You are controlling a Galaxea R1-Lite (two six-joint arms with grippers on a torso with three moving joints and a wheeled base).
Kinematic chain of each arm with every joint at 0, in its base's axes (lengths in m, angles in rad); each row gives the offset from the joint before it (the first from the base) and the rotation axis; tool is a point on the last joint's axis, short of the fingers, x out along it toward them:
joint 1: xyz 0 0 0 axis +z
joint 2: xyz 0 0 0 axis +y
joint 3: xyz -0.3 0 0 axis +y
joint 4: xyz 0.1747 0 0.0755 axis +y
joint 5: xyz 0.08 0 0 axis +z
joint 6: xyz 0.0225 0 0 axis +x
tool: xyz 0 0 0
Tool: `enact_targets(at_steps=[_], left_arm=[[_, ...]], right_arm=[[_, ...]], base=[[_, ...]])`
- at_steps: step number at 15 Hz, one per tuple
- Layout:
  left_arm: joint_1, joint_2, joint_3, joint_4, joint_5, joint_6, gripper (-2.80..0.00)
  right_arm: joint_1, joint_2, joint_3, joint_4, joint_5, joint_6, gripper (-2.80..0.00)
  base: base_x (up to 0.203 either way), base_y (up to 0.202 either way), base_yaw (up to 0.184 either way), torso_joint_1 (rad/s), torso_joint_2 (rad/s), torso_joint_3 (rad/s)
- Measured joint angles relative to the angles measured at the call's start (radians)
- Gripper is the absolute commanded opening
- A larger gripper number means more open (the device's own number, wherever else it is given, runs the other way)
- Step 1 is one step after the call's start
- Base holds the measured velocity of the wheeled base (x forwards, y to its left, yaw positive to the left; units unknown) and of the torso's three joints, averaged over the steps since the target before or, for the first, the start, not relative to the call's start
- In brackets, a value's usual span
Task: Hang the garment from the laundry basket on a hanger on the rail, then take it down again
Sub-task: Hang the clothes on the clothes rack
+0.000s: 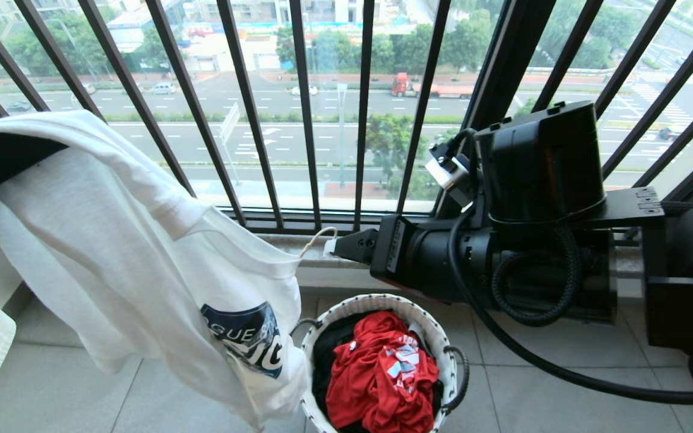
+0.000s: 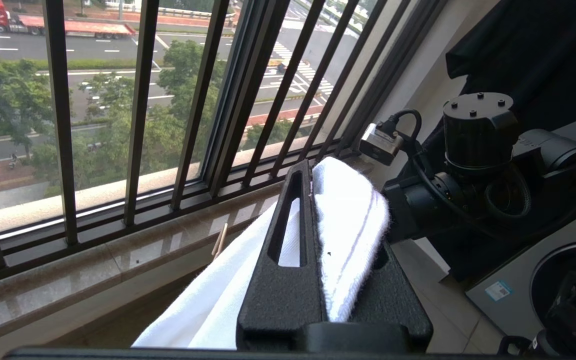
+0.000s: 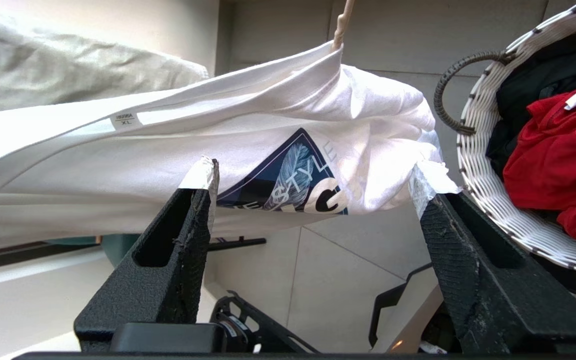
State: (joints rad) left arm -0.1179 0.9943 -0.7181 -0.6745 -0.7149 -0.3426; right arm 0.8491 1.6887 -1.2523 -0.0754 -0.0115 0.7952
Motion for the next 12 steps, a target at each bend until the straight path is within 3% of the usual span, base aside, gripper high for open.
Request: enact_targets(at_steps=[12], left_arm=[[0.000, -0.022, 0.000, -0.001, 0.001, -0.003, -2.80]], right_arm=[[-0.041, 0.250, -0.212, -0.004, -0.001, 0.127, 0.00]], base=[[0.000, 0.000, 0.000, 0.000, 0.00, 0.000]])
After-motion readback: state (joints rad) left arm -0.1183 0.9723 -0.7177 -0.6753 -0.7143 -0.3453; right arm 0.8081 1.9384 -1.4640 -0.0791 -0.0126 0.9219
